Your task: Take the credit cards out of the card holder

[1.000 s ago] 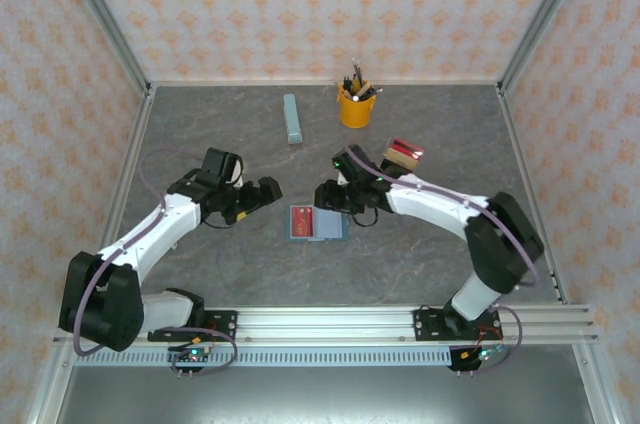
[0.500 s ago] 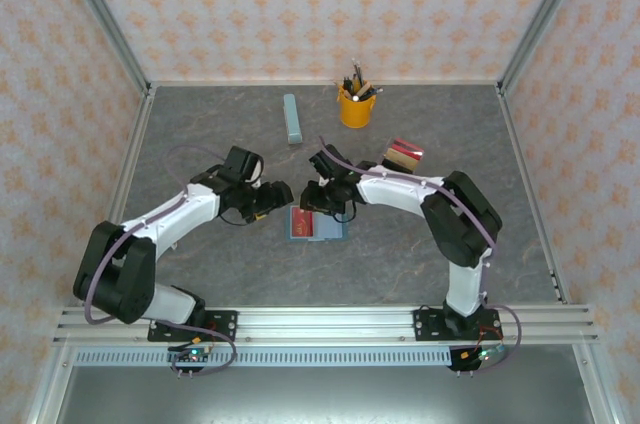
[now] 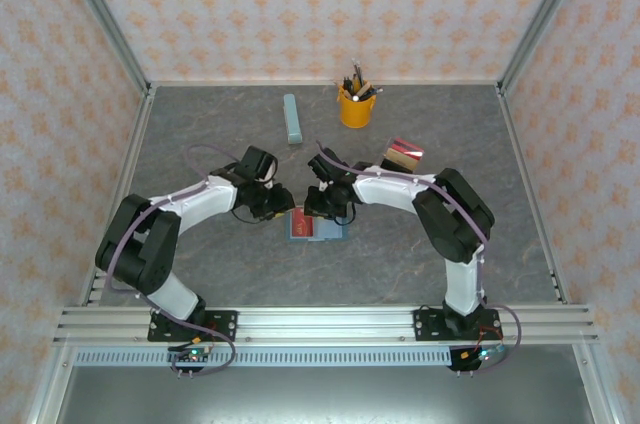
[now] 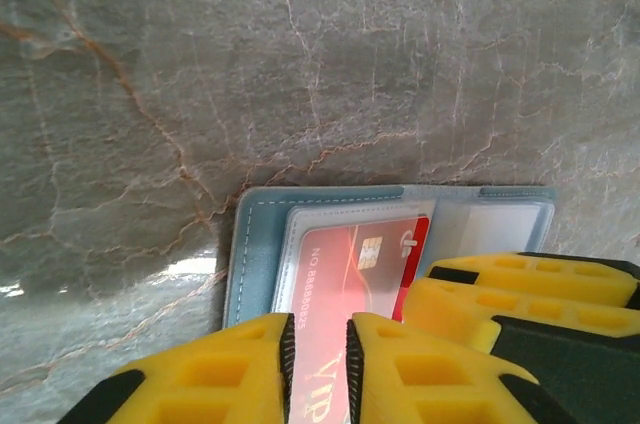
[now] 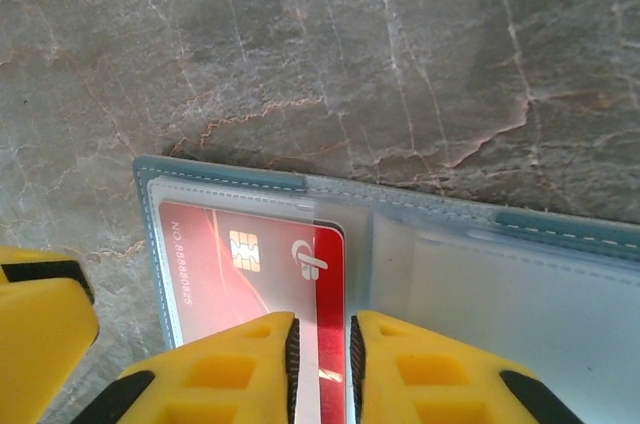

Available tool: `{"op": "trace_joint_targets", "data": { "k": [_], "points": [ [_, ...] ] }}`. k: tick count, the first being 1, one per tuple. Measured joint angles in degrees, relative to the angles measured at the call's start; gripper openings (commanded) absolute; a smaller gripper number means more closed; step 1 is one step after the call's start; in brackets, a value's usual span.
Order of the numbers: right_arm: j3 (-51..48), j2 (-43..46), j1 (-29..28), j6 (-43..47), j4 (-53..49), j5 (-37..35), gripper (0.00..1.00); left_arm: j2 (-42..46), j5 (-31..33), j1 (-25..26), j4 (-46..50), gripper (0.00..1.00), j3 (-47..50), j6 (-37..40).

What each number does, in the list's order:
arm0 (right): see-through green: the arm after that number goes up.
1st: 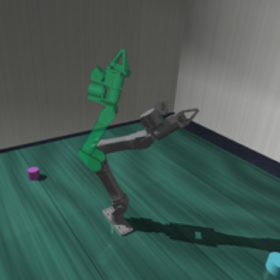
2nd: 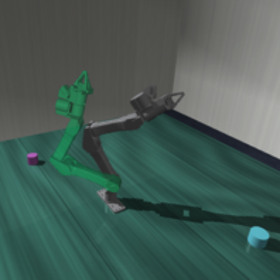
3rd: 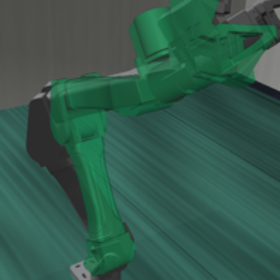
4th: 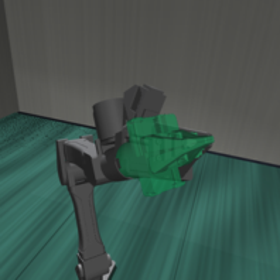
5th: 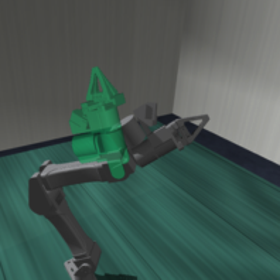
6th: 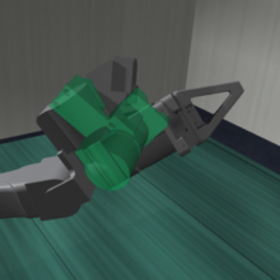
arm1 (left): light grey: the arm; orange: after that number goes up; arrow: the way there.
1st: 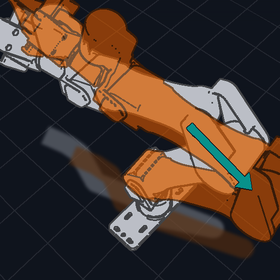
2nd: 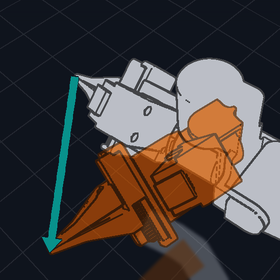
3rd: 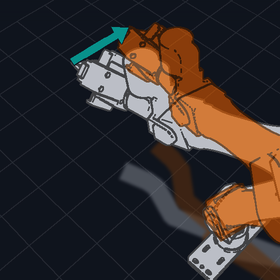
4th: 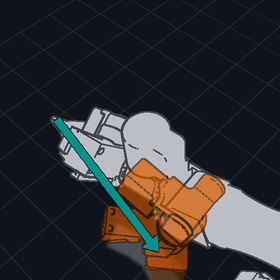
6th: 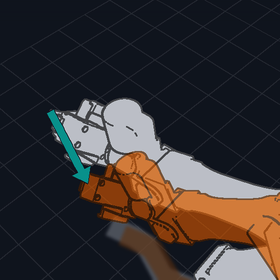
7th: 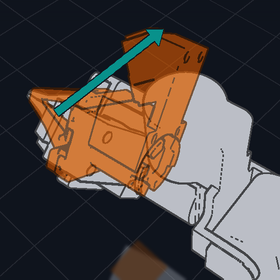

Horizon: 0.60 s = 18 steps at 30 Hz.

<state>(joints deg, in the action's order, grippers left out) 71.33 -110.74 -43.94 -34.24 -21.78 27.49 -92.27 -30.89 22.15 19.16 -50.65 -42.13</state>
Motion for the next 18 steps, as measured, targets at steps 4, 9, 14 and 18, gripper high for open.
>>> {"op": "trace_joint_targets", "data": {
  "k": [4, 9, 14, 18],
  "points": [
    [0.4, -0.4, 0.0, 0.0, -0.2, 0.2, 0.22, -1.2, -0.2, 0.0, -0.4, 0.17, 0.0, 0.1],
    [0.6, -0.6, 0.0, 0.0, -0.3, 0.2, 0.22, -2.1, -0.2, 0.0, -0.4, 0.14, 0.0, 0.1],
    [0.6, -0.8, 0.0, 0.0, -0.3, 0.4, 0.22, -3.5, -0.2, 0.0, -0.4, 0.12, 0.0, 0.2],
    [0.6, -0.9, 0.1, 0.0, -0.3, 0.6, 0.22, -4.2, -0.2, 0.0, -0.5, 0.09, 0.1, 0.2]
  ]
}}
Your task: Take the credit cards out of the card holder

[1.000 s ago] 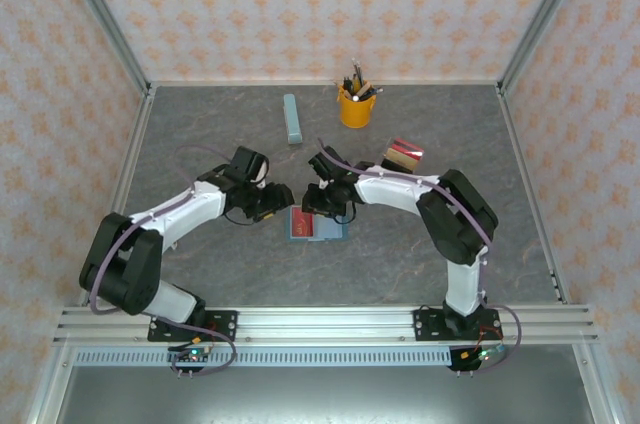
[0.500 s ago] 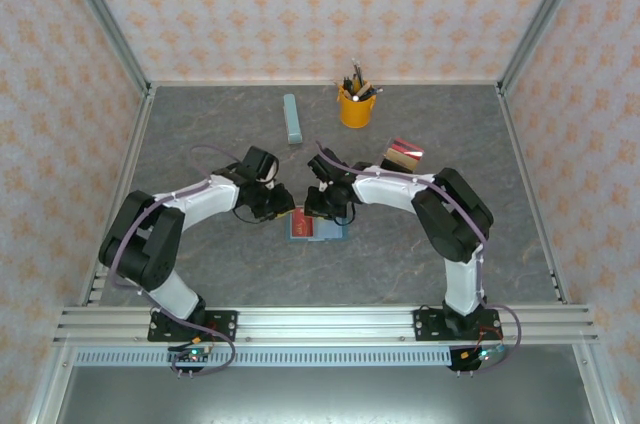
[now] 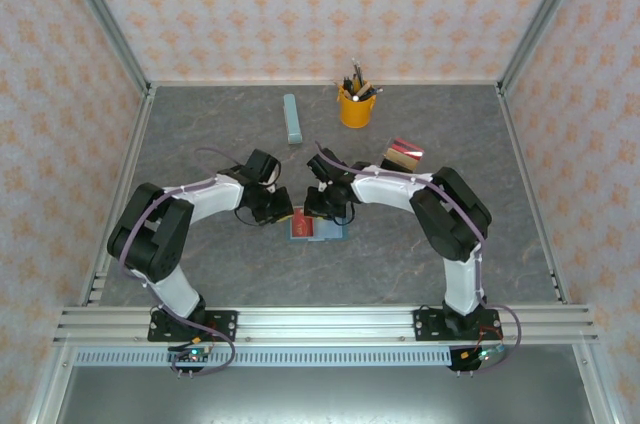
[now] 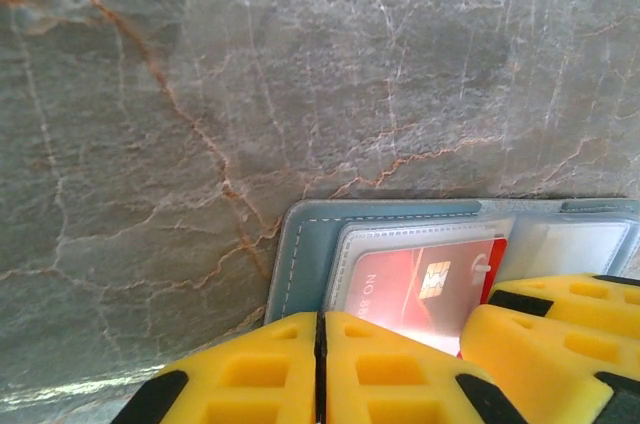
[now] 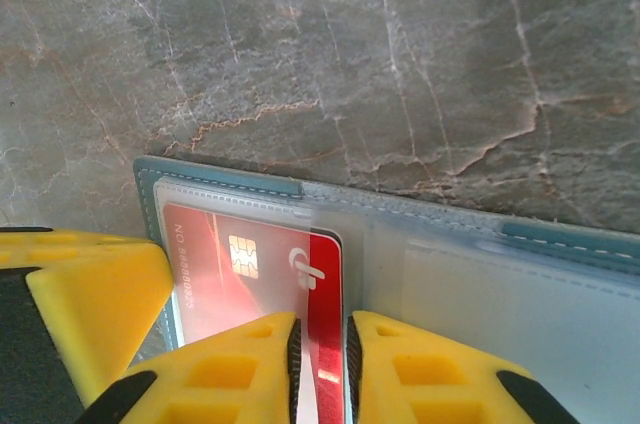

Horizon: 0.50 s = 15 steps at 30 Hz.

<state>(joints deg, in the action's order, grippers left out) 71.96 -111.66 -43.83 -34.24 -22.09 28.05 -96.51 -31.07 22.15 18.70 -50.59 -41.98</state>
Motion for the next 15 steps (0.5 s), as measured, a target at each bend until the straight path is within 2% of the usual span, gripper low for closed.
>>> {"op": "trace_joint_targets", "data": {
  "k": [8, 15],
  "points": [
    [0.0, 0.0, 0.3, 0.0, 0.3, 0.7, 0.25, 0.0, 0.4, 0.0, 0.0, 0.07, 0.0, 0.0],
    [-1.7, 0.0, 1.3, -0.6, 3.2, 4.2, 0.19, 0.0, 1.2, 0.0, 0.0, 0.06, 0.1, 0.2]
  ]
}}
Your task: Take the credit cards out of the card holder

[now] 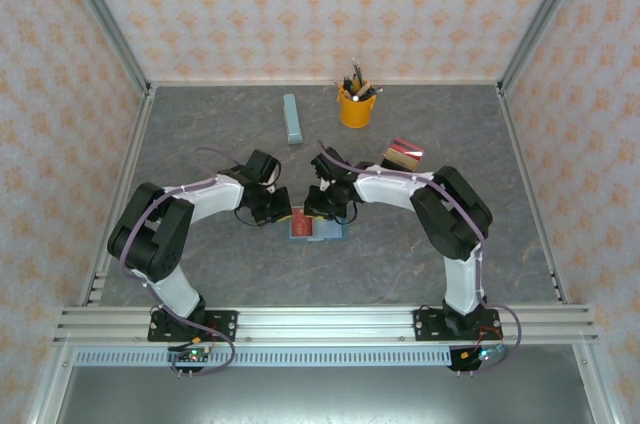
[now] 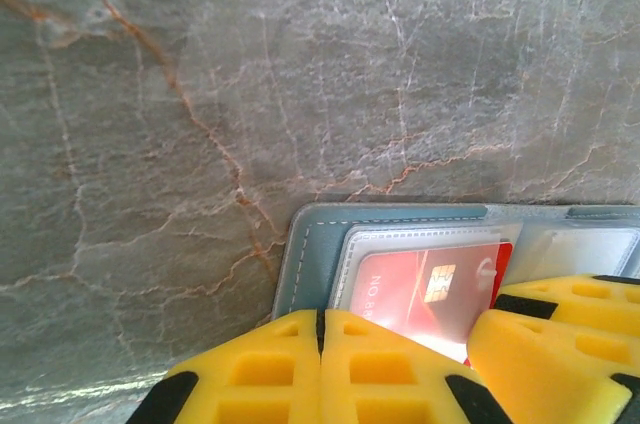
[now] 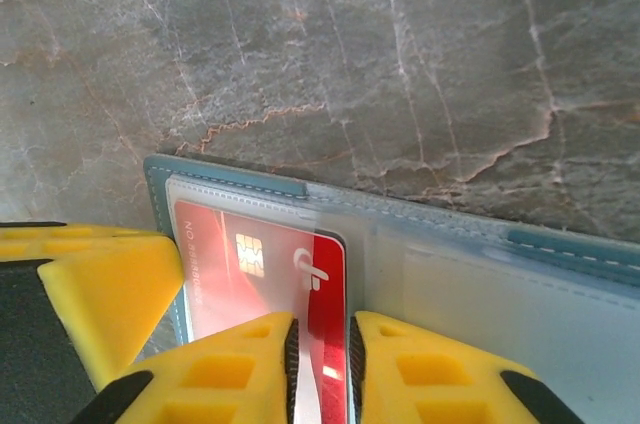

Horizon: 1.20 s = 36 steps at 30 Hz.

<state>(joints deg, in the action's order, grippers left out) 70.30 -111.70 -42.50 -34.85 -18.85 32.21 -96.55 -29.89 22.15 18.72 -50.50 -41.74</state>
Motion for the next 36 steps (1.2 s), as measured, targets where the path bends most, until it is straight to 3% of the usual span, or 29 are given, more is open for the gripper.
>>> {"op": "trace_joint_targets", "data": {
  "k": [9, 19, 29, 36],
  "points": [
    [-3.2, 0.6, 1.5, -1.6, 4.7, 3.8, 0.13, 0.0, 0.3, 0.0, -0.3, 0.04, 0.3, 0.2],
    [-5.1, 1.2, 2.3, -3.3, 7.4, 5.5, 0.0, 0.0, 0.3, 0.0, -0.3, 0.05, 0.3, 0.2],
    [-7.4, 3.7, 2.4, -3.5, 9.3, 5.7, 0.0, 0.4, 0.6, 0.0, 0.0, 0.17, 0.3, 1.2],
    [-9.2, 5.6, 2.9, -3.5, 9.6, 5.7, 0.0, 1.3, 0.8, 0.0, 1.1, 0.17, 0.3, 1.3]
  ]
}}
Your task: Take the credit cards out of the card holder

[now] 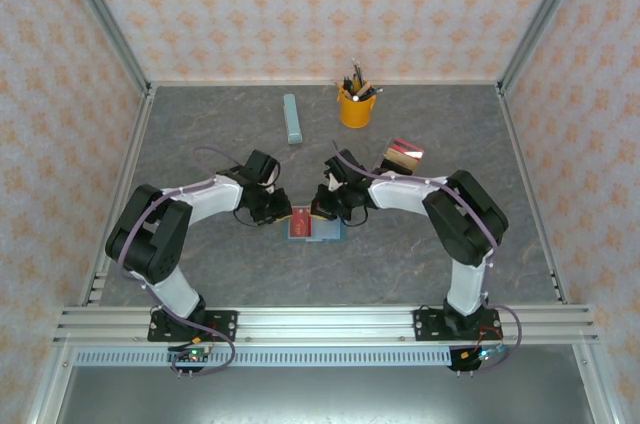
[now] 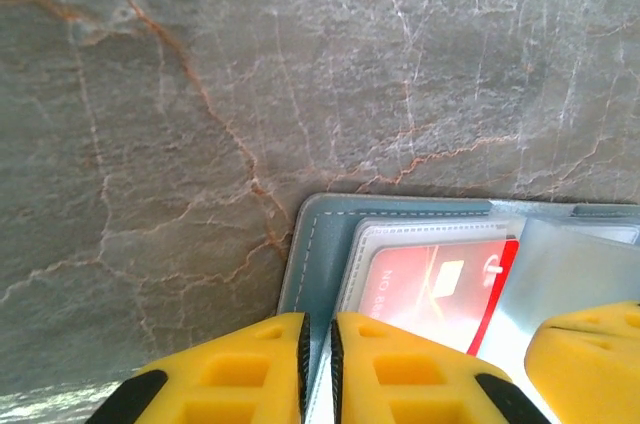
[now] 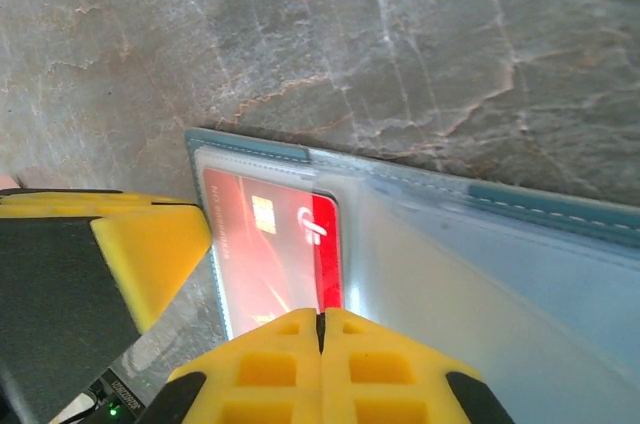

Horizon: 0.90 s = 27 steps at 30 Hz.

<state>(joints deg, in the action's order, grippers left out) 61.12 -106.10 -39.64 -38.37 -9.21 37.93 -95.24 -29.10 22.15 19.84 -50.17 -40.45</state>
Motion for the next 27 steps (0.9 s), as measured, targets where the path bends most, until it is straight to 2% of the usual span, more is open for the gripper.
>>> {"op": "trace_joint_targets", "data": {
  "k": [2, 7, 11, 27],
  "points": [
    [-0.2, 0.0, 0.3, 0.0, 0.0, 0.1, 0.0, 0.3, 0.0, 0.0, 0.1, 0.15, 0.0, 0.0],
    [-0.2, -0.1, 0.5, -0.2, 0.2, 1.8, 0.12, 0.6, -0.1, 0.0, 0.1, 0.11, 0.0, 0.0],
    [0.5, -1.2, 0.4, -0.2, 0.0, 2.8, 0.17, 0.6, -0.3, 0.0, 0.1, 0.11, 0.0, 0.0],
    [4.7, -4.9, -0.1, 0.8, -3.3, 3.2, 0.19, -0.9, -1.2, 0.0, -1.1, 0.05, 0.5, -0.1]
  ]
}}
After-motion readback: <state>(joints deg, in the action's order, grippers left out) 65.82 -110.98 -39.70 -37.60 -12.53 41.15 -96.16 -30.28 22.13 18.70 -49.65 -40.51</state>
